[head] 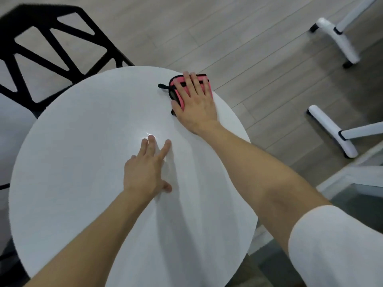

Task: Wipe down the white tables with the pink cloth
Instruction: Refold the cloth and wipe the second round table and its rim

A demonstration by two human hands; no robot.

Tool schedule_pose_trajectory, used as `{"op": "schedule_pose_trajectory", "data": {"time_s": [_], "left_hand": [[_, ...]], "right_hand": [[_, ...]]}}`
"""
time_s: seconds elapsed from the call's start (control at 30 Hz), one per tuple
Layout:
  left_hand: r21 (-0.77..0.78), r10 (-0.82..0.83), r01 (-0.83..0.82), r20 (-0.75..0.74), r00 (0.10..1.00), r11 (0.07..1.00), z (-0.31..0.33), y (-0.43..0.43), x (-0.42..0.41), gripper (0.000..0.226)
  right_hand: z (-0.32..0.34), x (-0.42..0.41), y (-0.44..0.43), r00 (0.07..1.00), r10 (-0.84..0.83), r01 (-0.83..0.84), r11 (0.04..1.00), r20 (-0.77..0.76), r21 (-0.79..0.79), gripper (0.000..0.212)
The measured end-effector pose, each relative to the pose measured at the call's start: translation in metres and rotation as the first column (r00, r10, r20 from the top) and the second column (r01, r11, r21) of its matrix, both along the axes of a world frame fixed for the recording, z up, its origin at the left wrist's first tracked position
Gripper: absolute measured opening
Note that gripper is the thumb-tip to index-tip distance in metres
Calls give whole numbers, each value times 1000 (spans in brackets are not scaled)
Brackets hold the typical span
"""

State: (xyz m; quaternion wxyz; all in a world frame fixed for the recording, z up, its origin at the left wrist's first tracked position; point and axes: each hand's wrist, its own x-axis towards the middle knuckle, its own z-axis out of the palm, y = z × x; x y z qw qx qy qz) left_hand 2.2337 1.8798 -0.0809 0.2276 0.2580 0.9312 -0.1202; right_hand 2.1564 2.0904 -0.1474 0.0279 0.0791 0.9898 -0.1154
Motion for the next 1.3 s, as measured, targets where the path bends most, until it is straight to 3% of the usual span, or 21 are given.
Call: {"op": "schedule_pose_trajectory", "data": {"time_s": [0.13,0.33,0.43,0.53,0.67,0.83,1.1,1.23,1.3], "left_hand": [[25,2,-2,5,1000,1000,4,-1,0,146],[56,-66,65,19,998,996,6,-1,-3,140],[133,-122,119,12,992,984,9,-11,-2,121],[210,-225,213,31,974,954,11,-29,12,100],[221,-433,403,108,895,888,28,-50,31,121],[114,-621,612,84,779,783,23,-79,38,140],[122,-659,652,29,751,748,3,-81,32,146],[144,-657,649,8,754,747,2,-83,32,146],[152,-658,650,7,753,745,3,-82,32,146]], "right_hand": [[5,28,8,1000,9,-10,1000,16,8,68],[3,159,-14,939,-343,342,939,24,44,67],[-1,241,-73,834,-552,551,831,0,80,68],[-9,320,-165,754,-656,656,753,-15,61,69],[-10,393,-251,753,-658,657,753,32,31,70],[-7,366,-232,711,-703,701,711,27,51,70],[-3,191,-90,647,-762,762,647,-38,10,69],[-11,195,-74,707,-706,707,707,-23,15,71],[-10,222,-80,682,-731,731,682,-21,9,70]]}}
